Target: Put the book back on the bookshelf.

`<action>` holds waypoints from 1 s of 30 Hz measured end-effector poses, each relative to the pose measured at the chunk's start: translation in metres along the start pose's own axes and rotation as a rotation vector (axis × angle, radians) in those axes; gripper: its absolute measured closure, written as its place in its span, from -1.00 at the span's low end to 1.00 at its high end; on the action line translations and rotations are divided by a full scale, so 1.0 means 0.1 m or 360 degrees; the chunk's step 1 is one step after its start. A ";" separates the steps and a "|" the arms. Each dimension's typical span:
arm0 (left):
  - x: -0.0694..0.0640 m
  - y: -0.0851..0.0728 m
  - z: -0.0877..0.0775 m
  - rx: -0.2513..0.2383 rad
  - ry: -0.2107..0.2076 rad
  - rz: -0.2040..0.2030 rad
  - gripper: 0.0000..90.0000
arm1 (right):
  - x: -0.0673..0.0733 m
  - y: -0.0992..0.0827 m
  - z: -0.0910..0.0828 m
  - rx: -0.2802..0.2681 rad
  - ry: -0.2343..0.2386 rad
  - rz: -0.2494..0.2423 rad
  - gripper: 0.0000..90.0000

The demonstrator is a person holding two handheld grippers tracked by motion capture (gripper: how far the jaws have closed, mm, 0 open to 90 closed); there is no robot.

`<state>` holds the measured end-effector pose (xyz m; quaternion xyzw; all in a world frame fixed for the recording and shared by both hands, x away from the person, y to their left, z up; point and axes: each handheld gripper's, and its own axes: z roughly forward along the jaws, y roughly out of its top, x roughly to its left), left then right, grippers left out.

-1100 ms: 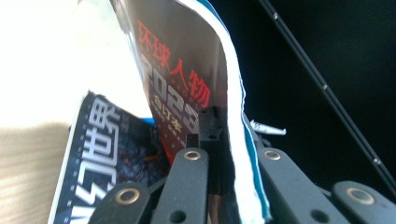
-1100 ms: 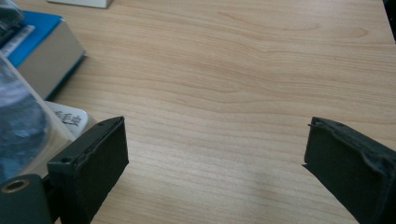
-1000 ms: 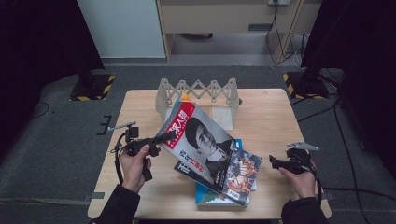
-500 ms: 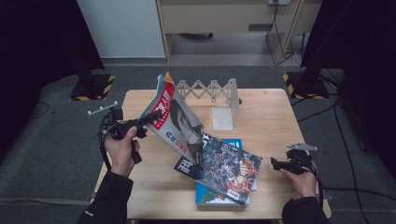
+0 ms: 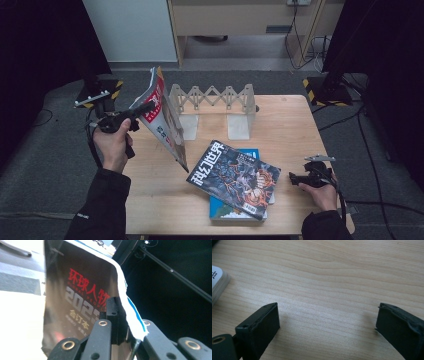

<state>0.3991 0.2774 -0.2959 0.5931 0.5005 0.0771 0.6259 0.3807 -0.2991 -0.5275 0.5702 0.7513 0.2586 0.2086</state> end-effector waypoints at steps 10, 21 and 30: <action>-0.05 0.17 0.18 0.0030 0.0097 0.0153 0.91 | -0.02 -0.02 0.02 -0.0001 0.0021 0.0033 -0.91; -0.08 0.36 0.47 0.0106 0.0324 0.0335 0.91 | -0.01 -0.03 0.03 -0.0022 0.0019 0.0038 -0.91; -0.04 0.33 0.72 0.0115 0.0518 0.0432 0.91 | -0.01 -0.02 0.03 -0.0024 0.0019 0.0034 -0.91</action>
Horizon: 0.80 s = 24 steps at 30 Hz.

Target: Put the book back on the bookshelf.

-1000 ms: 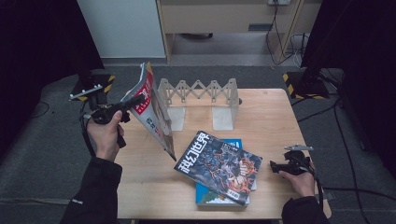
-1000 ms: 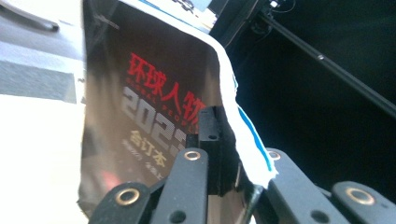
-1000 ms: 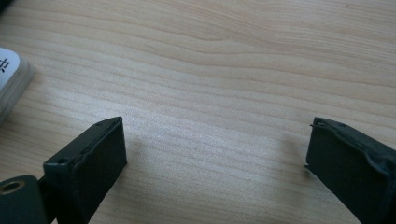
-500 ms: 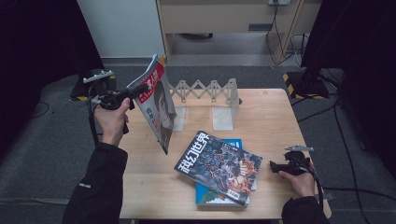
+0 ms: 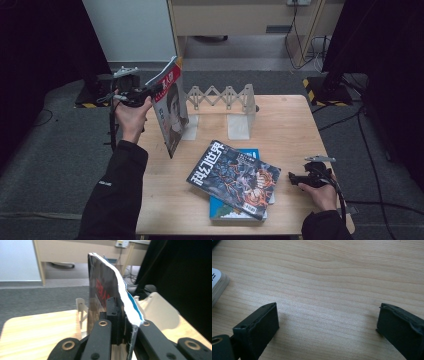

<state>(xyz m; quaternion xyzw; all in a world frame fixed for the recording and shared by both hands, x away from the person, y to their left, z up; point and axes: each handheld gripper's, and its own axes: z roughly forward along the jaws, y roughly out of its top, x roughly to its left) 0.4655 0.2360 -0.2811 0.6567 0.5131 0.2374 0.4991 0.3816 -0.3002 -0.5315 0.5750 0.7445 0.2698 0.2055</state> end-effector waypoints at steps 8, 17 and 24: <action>0.03 -0.07 0.25 -0.0060 0.0162 0.0034 0.91 | 0.00 0.00 0.00 -0.0003 0.0000 0.0002 -0.91; 0.13 -0.24 0.26 -0.0147 0.0198 -0.0032 0.91 | 0.01 0.00 0.00 -0.0008 -0.0003 -0.0004 -0.91; 0.13 -0.36 0.16 -0.0114 0.0165 -0.0053 0.90 | 0.01 0.00 0.00 -0.0005 0.0001 0.0002 -0.91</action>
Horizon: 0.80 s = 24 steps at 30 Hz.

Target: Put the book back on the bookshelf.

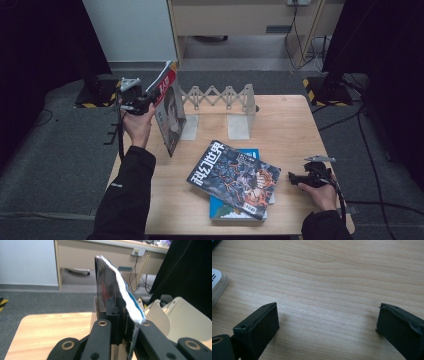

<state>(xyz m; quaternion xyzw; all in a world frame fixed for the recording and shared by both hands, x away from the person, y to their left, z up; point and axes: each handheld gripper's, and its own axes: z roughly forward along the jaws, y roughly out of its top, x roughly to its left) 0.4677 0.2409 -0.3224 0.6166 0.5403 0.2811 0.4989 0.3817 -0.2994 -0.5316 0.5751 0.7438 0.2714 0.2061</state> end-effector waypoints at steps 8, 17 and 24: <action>0.04 -0.07 -0.19 0.0172 -0.0011 0.0027 0.89 | 0.00 0.00 0.00 0.0002 0.0003 -0.0004 -0.90; 0.09 -0.02 -0.21 0.0264 -0.0050 0.0018 0.81 | 0.01 0.00 0.00 0.0001 0.0002 -0.0007 -0.91; 0.03 0.06 -0.08 0.0356 -0.0009 0.0043 0.89 | 0.01 0.00 0.00 0.0005 0.0010 -0.0007 -0.91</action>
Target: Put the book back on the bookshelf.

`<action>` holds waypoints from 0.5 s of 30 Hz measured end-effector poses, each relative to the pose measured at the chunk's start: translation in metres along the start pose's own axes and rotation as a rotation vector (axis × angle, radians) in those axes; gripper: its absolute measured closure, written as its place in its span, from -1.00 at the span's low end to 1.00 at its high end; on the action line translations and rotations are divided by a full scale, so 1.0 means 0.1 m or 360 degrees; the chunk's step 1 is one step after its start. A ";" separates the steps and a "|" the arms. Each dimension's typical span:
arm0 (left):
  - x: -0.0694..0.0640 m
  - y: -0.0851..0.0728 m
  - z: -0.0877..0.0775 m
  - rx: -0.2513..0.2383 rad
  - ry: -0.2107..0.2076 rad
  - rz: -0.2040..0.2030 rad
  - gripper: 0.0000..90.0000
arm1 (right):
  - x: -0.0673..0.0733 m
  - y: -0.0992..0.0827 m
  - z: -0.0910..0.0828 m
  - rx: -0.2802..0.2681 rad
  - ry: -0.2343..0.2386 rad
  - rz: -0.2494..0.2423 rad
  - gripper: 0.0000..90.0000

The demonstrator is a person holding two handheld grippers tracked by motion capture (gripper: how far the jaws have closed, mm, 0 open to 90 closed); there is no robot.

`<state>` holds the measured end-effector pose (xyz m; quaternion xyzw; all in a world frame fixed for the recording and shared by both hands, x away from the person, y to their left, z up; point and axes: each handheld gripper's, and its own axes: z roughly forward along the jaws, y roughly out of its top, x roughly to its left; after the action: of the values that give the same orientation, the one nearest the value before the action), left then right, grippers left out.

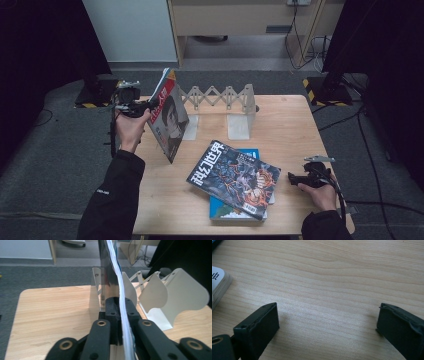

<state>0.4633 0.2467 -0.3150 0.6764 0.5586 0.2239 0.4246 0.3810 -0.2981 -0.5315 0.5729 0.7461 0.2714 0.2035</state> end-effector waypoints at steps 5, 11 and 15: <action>-0.11 -0.01 0.02 -0.0103 0.0111 0.0065 0.91 | 0.00 0.00 0.00 0.0007 0.0001 -0.0005 -0.90; -0.14 0.05 0.14 -0.0175 0.0190 0.0031 0.91 | 0.00 0.01 0.00 0.0007 0.0003 -0.0008 -0.90; -0.16 0.07 0.25 -0.0200 0.0227 0.0026 0.91 | 0.00 0.01 0.00 0.0006 0.0005 -0.0016 -0.90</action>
<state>0.4828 0.2237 -0.3197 0.6352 0.5669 0.3095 0.4235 0.3816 -0.2981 -0.5311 0.5692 0.7497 0.2699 0.2026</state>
